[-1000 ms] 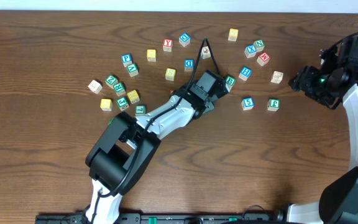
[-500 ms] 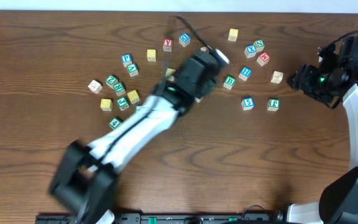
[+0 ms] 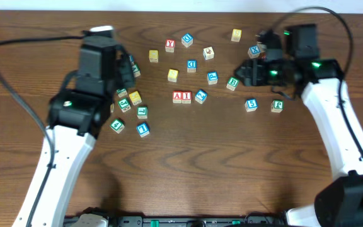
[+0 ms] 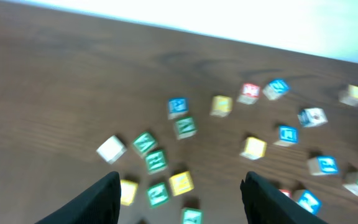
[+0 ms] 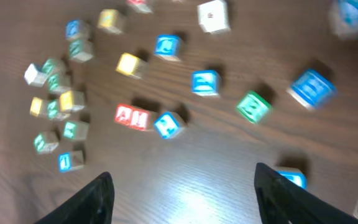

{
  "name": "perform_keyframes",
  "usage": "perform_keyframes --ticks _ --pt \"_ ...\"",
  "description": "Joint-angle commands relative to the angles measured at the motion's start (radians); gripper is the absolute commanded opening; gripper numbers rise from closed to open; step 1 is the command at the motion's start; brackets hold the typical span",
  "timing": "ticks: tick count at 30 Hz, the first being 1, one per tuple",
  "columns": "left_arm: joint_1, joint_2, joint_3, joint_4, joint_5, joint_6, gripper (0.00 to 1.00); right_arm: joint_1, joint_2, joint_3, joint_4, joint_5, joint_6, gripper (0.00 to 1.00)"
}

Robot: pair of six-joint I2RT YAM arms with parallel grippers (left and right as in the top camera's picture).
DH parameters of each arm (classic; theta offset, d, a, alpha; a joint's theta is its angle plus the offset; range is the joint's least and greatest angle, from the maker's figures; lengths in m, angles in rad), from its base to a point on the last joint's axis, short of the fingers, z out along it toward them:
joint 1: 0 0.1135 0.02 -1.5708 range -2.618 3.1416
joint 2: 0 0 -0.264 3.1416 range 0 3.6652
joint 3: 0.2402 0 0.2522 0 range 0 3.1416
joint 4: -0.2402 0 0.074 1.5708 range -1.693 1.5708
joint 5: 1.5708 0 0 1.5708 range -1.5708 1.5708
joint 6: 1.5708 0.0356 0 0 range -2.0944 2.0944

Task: Spell out AI2
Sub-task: 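Open the left gripper and retract the left arm to the left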

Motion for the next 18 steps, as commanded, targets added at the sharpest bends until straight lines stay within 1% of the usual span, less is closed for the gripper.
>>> perform_keyframes --ticks 1,2,4,7,10,12,15,18 --pt "0.064 0.017 0.01 -0.045 0.022 -0.056 0.61 0.069 0.094 0.151 -0.062 0.066 -0.089 0.68" --pt "0.084 0.024 0.01 -0.061 0.046 -0.056 0.61 0.089 0.129 0.202 -0.095 0.084 -0.107 0.69" --pt "0.118 0.039 0.01 -0.081 0.101 -0.056 0.61 0.129 0.206 0.307 -0.161 0.113 -0.14 0.68" --pt "0.148 0.056 0.009 -0.098 0.131 -0.056 0.61 0.172 0.307 0.415 -0.226 0.134 -0.152 0.61" --pt "0.153 0.065 0.009 -0.113 0.13 -0.056 0.61 0.196 0.365 0.435 -0.239 0.135 -0.146 0.51" --pt "0.153 0.066 0.009 -0.118 0.13 -0.056 0.61 0.208 0.397 0.435 -0.243 0.163 -0.111 0.42" --pt "0.153 0.067 0.009 -0.121 0.13 -0.056 0.61 0.22 0.436 0.435 -0.244 0.189 -0.084 0.34" --pt "0.153 0.067 0.009 -0.121 0.13 -0.056 0.61 0.234 0.469 0.435 -0.243 0.194 -0.072 0.23"
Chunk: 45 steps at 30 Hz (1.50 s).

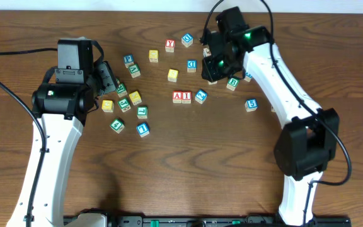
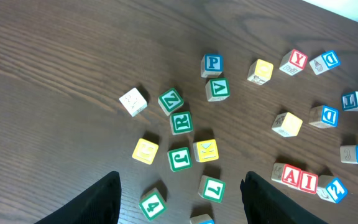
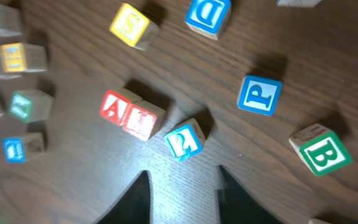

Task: Spell out AI2
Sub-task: 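Open the left gripper and retract the left arm to the left, then move the right gripper down to the '2' block right of 'I'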

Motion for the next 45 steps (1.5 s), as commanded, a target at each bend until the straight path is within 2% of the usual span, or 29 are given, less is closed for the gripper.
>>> perform_keyframes --ticks 1,8,13,20,30,45 --pt "0.004 0.002 0.009 -0.003 0.013 -0.005 0.61 0.02 0.031 0.019 -0.003 0.038 0.037 0.2" --pt "0.004 0.002 0.009 -0.003 0.013 -0.005 0.61 0.05 0.068 0.016 0.014 0.076 0.064 0.17" --pt "0.004 0.002 0.009 -0.009 0.013 -0.005 0.61 0.07 0.101 0.015 0.042 0.13 0.098 0.07" --pt "0.004 0.002 0.009 -0.026 0.013 -0.005 0.62 0.082 0.127 0.008 0.082 0.15 0.11 0.01" --pt "0.004 0.002 0.009 -0.028 0.013 -0.005 0.62 0.101 0.207 0.008 0.12 0.142 0.195 0.01" --pt "0.004 0.002 0.009 -0.028 0.013 -0.005 0.62 0.112 0.224 0.008 0.139 0.171 0.203 0.01"
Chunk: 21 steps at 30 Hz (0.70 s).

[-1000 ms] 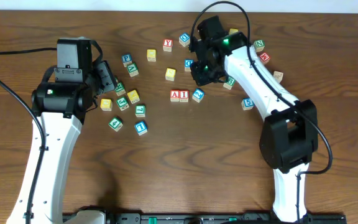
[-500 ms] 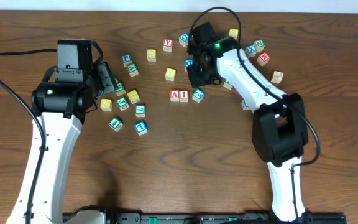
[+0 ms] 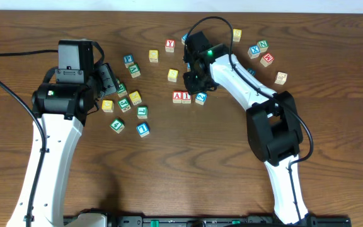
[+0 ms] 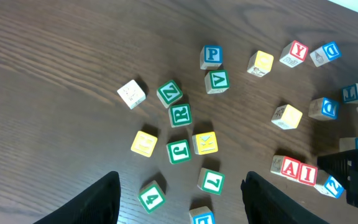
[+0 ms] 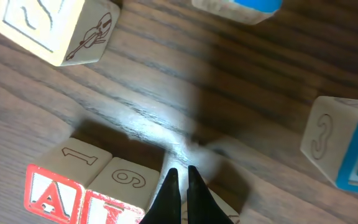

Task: Spell out AI2
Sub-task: 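Move the right gripper down to the '2' block right of 'I'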

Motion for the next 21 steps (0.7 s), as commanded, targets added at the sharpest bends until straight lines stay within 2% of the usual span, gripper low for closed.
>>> perform_keyframes --ticks 1,21 --pt "0.004 0.002 0.009 -0.004 -0.002 -0.005 0.62 0.0 -0.002 0.008 -0.005 0.033 0.018 0.01" --pt "0.004 0.002 0.009 -0.005 -0.002 -0.005 0.62 -0.06 -0.037 0.01 -0.089 0.033 0.026 0.01"
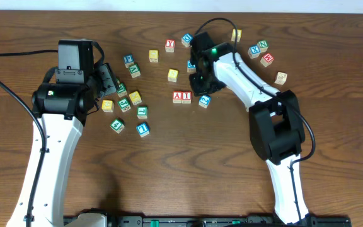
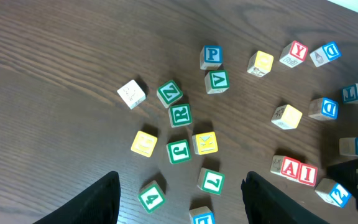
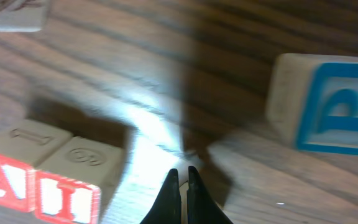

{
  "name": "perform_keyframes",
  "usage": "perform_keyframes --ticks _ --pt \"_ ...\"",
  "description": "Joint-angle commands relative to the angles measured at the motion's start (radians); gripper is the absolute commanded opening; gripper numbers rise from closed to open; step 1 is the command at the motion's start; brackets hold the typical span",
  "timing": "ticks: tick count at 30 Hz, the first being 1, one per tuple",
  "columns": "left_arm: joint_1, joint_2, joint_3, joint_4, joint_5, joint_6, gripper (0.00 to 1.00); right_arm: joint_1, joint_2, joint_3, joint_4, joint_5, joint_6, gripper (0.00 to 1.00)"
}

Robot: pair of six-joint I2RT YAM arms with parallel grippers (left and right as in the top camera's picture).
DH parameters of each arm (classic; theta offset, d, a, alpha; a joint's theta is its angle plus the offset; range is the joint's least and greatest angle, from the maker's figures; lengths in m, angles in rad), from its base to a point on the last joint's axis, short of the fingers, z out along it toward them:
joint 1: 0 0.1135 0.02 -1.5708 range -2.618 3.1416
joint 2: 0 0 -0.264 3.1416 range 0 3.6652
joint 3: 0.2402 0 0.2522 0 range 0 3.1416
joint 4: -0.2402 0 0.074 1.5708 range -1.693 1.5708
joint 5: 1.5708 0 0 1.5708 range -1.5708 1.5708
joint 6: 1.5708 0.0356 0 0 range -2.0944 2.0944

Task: Spell out AI2
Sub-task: 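Move the right gripper down to the '2' block right of 'I', then push the '2' block with the right fingertips toward the 'I' block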

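Observation:
The red A (image 1: 178, 96) and red I (image 1: 186, 96) blocks stand side by side mid-table, seen too in the left wrist view as A (image 2: 283, 167) and I (image 2: 307, 172). The blue 2 block (image 1: 205, 101) lies just right of and below the I, a small gap apart and turned askew (image 2: 332, 193). My right gripper (image 1: 200, 88) is shut on nothing, tips down at the tabletop (image 3: 182, 175) right of the I block (image 3: 67, 186). My left gripper (image 2: 179, 199) hangs open high over the left cluster.
Green Z, R, J, 7 and 4 blocks and yellow ones (image 2: 179, 151) cluster under the left arm. A blue P block (image 3: 328, 112) sits close beside the right fingers. Other blocks, Y (image 1: 169, 45) and X (image 1: 255, 49) among them, lie along the far side.
The blue 2 block has shifted a little down and right, away from the I block. My right gripper, still shut, has moved slightly right. The left arm has not moved.
My right gripper was open, far right over scattered blocks. Then it stood narrower over the A, I and 2 blocks. Later it was shut, low between the I and the 2. Now the 2 sits a bit lower right.

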Motion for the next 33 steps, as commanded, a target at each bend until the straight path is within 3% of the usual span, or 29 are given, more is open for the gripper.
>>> perform_keyframes --ticks 1,13,33 --pt "0.004 0.002 0.009 -0.004 -0.002 -0.004 0.62 -0.035 -0.051 0.011 -0.01 0.011 0.012 0.01" --pt "0.004 0.002 0.009 -0.005 -0.002 -0.005 0.62 -0.048 -0.137 -0.005 -0.2 0.01 0.015 0.01" --pt "0.004 0.002 0.009 -0.004 -0.002 -0.005 0.63 0.008 -0.137 -0.138 -0.135 0.021 0.008 0.01"
